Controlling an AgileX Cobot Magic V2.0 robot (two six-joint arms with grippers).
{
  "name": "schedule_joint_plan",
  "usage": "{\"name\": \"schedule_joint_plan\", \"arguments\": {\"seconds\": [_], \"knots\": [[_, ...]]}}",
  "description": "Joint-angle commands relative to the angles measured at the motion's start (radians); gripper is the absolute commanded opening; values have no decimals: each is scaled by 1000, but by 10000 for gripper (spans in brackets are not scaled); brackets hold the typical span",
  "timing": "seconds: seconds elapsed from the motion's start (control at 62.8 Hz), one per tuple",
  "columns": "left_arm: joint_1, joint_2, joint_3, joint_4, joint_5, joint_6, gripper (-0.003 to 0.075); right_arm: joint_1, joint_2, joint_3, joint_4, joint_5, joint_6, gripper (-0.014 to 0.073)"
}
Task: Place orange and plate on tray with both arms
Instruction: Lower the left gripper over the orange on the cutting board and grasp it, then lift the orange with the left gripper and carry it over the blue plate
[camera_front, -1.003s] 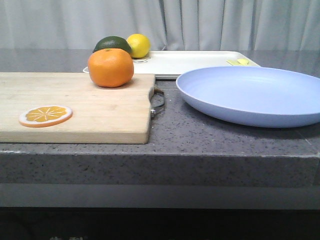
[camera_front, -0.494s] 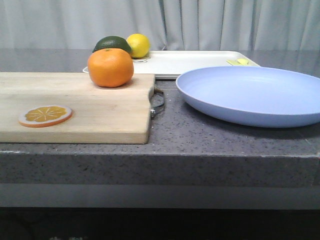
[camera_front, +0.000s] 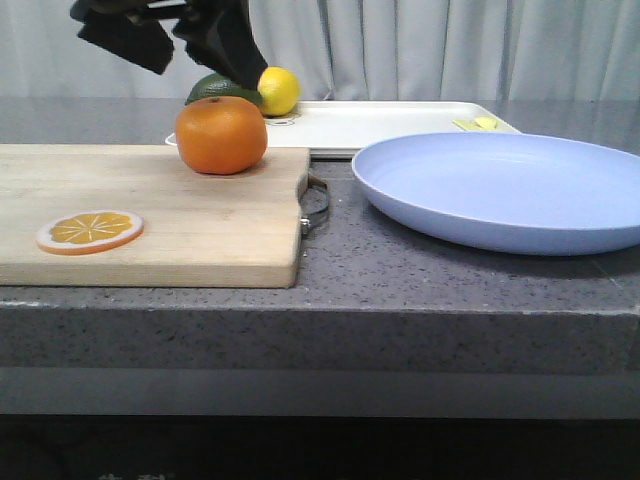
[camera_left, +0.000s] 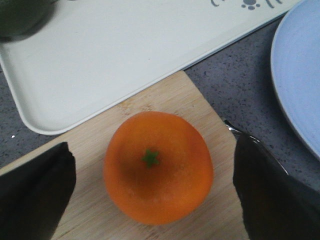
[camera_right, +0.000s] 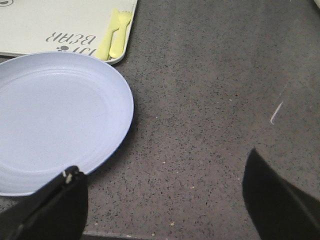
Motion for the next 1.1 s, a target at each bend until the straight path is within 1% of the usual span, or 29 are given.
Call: {"name": "schedule_joint_plan", "arguments": {"seconds": [0.0,0.366,0.398,0.446,0.573,0.653,0.908,1.083], "knots": [[-8,5,-52,-4,-52,0,621,-3,11,-33,-1,-63,-2,633],[-8,81,-63,-40,-52,0,614,-3,11,-33,-1,-59,-2,633],[-8,81,-63,-40,-52,0,599,-3,11,-33,-1,-59,-2,633],[-8,81,-63,-40,-52,0,554,-3,11,-33,-1,-59,-2,633],[-8,81,-63,-46,-52,0,415,-3,11,-33,-1,-58,-2,633],[-8,81,-63,-46,-50,0,367,-3,11,-33,-1,-58,-2,633],[-25,81,-63,-48,-50,-2,365,-3,11,-33,-1,-58,-2,633],[-65,81,-72,-39,-50,-2,365,-3,11,-33,-1,-58,-2,633]]}}
